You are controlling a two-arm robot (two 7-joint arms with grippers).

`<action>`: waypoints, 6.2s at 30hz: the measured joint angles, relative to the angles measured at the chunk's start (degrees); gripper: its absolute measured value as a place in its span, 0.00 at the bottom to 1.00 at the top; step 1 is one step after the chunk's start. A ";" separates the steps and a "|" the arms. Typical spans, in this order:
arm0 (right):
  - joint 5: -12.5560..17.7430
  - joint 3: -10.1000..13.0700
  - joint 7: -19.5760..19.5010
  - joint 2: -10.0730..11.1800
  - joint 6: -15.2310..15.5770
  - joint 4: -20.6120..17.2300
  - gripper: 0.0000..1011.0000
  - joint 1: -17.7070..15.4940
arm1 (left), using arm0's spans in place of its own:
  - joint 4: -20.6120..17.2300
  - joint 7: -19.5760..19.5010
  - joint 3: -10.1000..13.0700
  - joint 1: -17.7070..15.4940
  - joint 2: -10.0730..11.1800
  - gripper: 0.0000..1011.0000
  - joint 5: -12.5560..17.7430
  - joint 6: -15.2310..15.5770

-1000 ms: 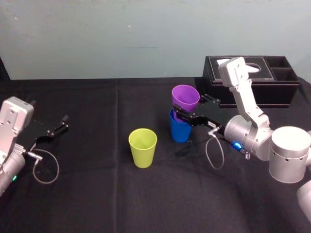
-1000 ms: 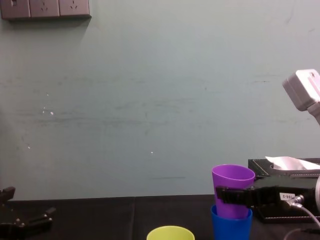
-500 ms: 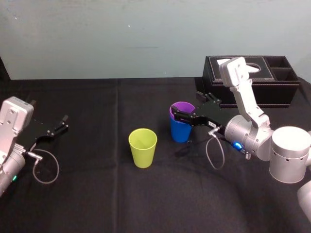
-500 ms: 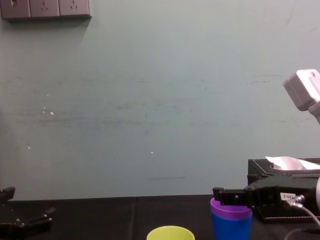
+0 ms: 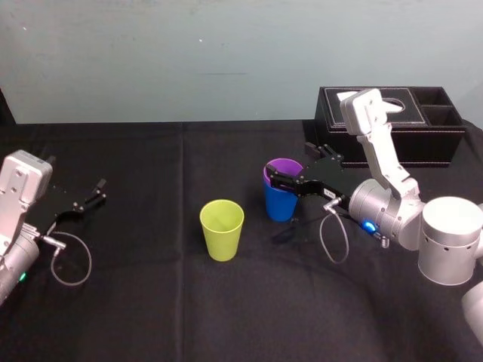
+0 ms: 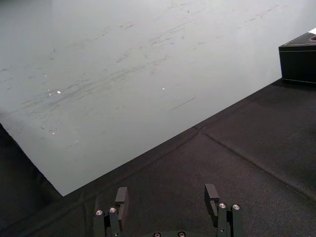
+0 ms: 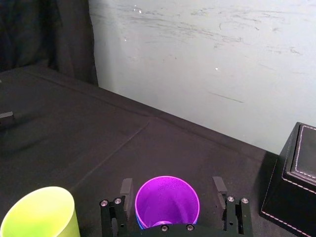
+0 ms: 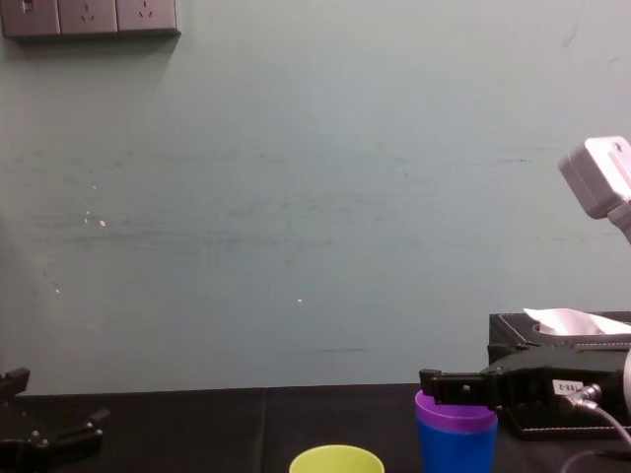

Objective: Stack the three plastic cups sequentially using one hand.

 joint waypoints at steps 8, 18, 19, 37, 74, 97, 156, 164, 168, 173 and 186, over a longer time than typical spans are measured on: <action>0.69 1.27 0.25 1.58 0.13 -4.82 0.99 -2.34 | 0.00 0.00 0.00 0.00 0.00 1.00 0.00 0.00; 3.35 3.71 1.84 6.27 0.23 -15.09 0.99 -9.11 | 0.00 0.00 0.00 0.00 0.00 1.00 0.00 0.00; 3.80 4.08 2.12 7.13 -0.04 -16.49 0.99 -10.40 | 0.00 0.00 0.00 0.00 0.00 1.00 0.00 0.00; 6.21 3.28 3.97 13.12 -3.57 -23.25 0.99 -20.86 | 0.00 0.00 0.00 0.00 0.00 1.00 0.00 0.00; 1.06 -4.09 2.80 5.83 -4.48 -11.49 0.99 -15.57 | 0.00 0.00 0.00 -0.01 0.00 1.00 0.00 0.00; -0.62 -6.25 2.96 1.65 -2.78 -6.09 0.99 -10.43 | 0.00 0.00 0.00 0.00 0.00 1.00 0.00 0.00; -2.73 -7.82 2.36 -3.01 -1.59 -0.29 0.99 -5.61 | 0.00 0.00 0.00 0.00 0.00 1.00 0.00 0.00; -3.20 -8.01 2.31 -3.63 -1.61 0.79 0.99 -4.80 | 0.00 0.00 0.00 0.00 0.00 1.00 0.00 0.00; -3.19 -8.01 2.31 -3.59 -1.61 0.77 0.99 -4.83 | 0.00 0.00 0.00 0.00 0.00 1.00 0.00 0.00; -3.16 -8.00 2.33 -3.54 -1.61 0.66 0.99 -4.89 | 0.00 0.00 0.00 0.00 0.00 1.00 0.00 0.00; -3.05 -7.97 2.34 -3.48 -1.65 0.52 0.74 -5.00 | 0.00 0.00 0.00 0.00 0.00 1.00 0.00 0.00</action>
